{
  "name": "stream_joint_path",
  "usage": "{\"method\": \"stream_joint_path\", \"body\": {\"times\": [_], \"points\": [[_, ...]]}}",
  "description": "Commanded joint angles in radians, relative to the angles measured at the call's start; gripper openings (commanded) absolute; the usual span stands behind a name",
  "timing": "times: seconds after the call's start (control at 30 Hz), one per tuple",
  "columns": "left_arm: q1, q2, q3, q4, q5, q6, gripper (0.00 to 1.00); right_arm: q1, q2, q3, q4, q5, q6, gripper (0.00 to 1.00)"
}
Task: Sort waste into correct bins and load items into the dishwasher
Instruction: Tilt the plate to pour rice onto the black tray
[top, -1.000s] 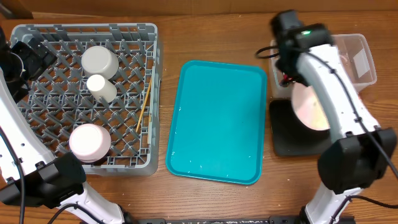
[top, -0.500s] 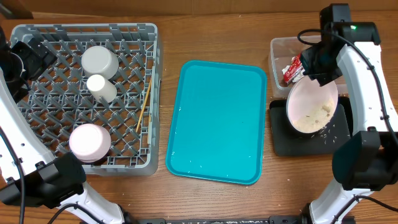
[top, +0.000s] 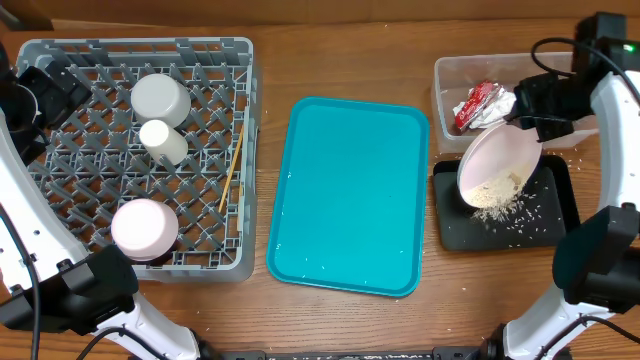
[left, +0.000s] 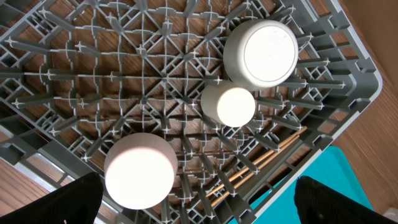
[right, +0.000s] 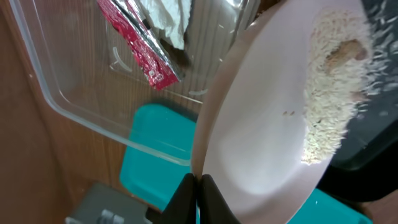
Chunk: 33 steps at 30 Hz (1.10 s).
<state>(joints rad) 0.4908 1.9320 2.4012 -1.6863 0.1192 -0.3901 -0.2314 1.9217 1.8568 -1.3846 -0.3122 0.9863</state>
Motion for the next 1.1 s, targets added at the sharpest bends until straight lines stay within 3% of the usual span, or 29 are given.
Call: {"method": "stream_joint_path", "body": {"times": [0.0,0.63,1.07], "points": [[0.000,0.003,0.003,0.000,0.004,-0.010,1.00,-0.018,-0.039,0.025,-0.017,-0.104,-0.026,0.04],[0.000,0.003,0.003,0.000,0.004,-0.010,1.00,-0.104,-0.143,0.024,-0.076,-0.124,-0.145,0.04],[0.000,0.003,0.003,0.000,0.004,-0.010,1.00,-0.112,-0.143,0.023,-0.049,-0.247,-0.184,0.04]]}}
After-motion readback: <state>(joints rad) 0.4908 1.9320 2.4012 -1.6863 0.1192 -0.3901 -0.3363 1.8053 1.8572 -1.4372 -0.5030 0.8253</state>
